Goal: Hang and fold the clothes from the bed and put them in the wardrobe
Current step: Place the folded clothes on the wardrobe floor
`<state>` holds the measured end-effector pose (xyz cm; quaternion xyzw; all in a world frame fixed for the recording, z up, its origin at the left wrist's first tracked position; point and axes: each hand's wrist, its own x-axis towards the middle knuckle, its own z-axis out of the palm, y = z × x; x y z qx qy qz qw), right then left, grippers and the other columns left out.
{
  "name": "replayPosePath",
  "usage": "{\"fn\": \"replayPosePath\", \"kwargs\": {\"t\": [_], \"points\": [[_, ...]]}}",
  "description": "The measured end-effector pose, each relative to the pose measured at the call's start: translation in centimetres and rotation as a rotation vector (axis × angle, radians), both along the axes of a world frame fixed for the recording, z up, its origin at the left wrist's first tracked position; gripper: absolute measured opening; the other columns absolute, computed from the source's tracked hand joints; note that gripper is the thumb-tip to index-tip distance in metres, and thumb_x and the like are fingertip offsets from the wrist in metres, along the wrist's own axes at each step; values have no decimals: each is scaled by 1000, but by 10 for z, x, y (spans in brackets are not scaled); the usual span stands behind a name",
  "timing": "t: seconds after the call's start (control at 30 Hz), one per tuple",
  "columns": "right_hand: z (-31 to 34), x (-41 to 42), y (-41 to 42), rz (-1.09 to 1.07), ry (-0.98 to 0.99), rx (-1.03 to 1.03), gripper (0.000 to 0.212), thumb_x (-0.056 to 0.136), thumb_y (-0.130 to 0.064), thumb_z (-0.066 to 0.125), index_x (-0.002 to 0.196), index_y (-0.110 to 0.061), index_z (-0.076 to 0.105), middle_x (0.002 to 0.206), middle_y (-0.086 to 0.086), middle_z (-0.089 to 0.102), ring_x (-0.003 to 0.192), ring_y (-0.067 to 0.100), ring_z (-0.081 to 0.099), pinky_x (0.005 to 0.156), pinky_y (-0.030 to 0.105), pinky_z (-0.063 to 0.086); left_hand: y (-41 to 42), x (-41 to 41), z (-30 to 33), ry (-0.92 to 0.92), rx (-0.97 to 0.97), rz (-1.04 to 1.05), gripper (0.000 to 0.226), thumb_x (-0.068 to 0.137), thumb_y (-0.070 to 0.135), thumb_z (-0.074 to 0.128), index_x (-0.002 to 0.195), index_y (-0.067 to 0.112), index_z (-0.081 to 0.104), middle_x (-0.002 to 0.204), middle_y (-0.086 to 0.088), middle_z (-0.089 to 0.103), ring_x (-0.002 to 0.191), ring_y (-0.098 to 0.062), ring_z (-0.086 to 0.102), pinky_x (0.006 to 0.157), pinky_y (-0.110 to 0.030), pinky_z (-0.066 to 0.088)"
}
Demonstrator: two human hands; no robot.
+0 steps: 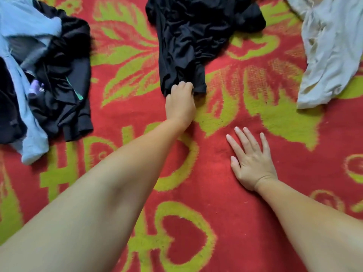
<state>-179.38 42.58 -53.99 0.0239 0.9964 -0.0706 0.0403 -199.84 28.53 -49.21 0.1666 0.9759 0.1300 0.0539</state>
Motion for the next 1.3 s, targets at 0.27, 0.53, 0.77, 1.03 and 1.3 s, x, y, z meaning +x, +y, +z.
{"fn": "replayPosePath", "kwargs": {"t": [0.27,0.53,0.77,1.03,1.3], "points": [[10,-3,3,-6,-230,9,59,95,-42,21,152,-29,10,162,-1,3,148,15,-2,117,47,-8,-68,177,35,-85,-49,-403,12,77,9,54,83,15,63,80,-3,58,74,-26,58,61,-30,42],[180,-3,-32,233,-398,-258,106,81,-59,62,152,-29,-10,161,3,-1,148,21,6,116,45,22,-86,194,192,-26,209,-253,14,91,1,45,94,-3,58,97,-18,55,90,-34,52,80,-42,43],[449,-53,-76,179,75,-643,15,95,-10,50,95,-3,63,91,10,66,89,28,60,77,40,45,-91,155,423,71,916,49,20,93,17,37,76,10,44,72,3,39,66,-9,39,63,-22,31],[658,-48,-110,205,383,-670,31,103,-26,39,88,-9,60,79,5,61,70,15,50,63,28,37,-134,149,532,-245,1010,-137,26,89,24,66,111,29,52,94,16,62,82,8,61,66,-6,43],[734,-36,-100,-62,679,-867,39,102,-33,39,92,-4,62,75,5,58,69,18,53,57,27,37,-193,163,521,-311,892,103,29,102,14,38,77,10,51,74,-3,69,67,-8,64,79,-33,49]]}}
